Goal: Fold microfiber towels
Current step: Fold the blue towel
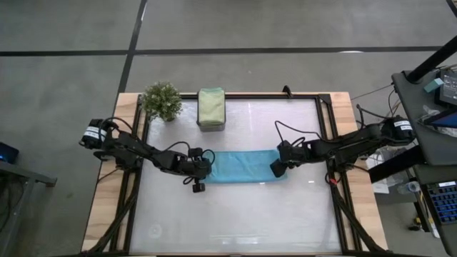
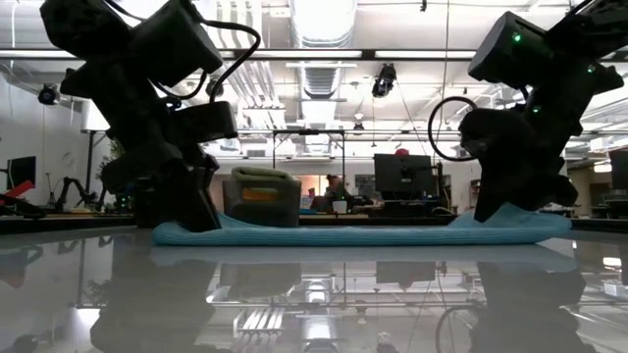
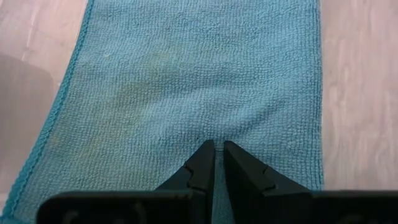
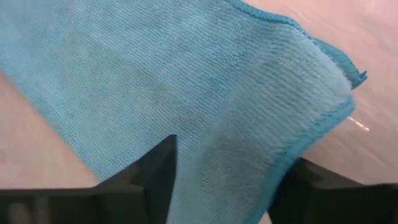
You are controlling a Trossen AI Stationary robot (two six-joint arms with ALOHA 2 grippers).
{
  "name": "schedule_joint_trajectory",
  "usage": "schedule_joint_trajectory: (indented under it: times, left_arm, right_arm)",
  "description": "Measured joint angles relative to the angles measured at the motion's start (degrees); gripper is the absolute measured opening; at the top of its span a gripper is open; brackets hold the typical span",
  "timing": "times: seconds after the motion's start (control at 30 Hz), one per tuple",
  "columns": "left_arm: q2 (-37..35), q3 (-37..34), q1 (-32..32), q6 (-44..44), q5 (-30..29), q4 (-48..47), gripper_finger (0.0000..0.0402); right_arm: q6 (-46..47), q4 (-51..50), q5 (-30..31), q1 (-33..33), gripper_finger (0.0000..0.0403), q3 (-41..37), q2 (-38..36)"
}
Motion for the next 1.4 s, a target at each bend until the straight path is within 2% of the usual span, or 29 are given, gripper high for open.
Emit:
schedule_joint_trajectory:
  times: [0.23,0.37,0.5,0.73,0.83,0.97,1.3,1.4]
  left_arm:
    - [-0.29,-0.02,0.00,0.15,-0.08,0.11,0.0022]
    - [-2.54,0.58,0.00,0.24,-0.05,-3.36,0.0022]
    - [-6.71,0.60,0.00,0.92,-0.11,-7.22,0.0022]
    - [-11.67,-1.66,-0.04,1.27,-0.19,-8.29,0.0022]
    - [-11.68,-2.83,-0.04,1.25,-0.23,-6.56,0.0022]
    - [-10.40,-5.26,-0.04,1.22,-0.29,0.84,0.0022]
    - [-2.96,-5.84,0.00,1.57,-0.35,11.42,0.0022]
    - [-0.19,-5.84,0.09,1.73,-0.34,13.61,0.0022]
  right_arm:
    - [-1.09,0.33,0.61,0.00,0.0074,0.00,-0.01]
    - [-2.65,-0.23,0.67,0.00,0.0018,0.13,-0.73]
    - [-3.06,-3.96,0.71,0.00,0.0012,1.61,-2.23]
    - [-4.95,-22.50,1.38,-1.32,0.0011,8.25,-3.61]
    - [-6.69,-30.57,1.96,-2.66,0.0011,11.73,-3.58]
    - [-7.97,-39.57,2.35,-5.02,0.0011,16.88,-3.56]
    - [-9.76,-41.79,1.52,-6.99,0.0011,26.42,-1.40]
    - [-9.74,-40.47,-1.07,-7.01,0.0011,28.12,0.92]
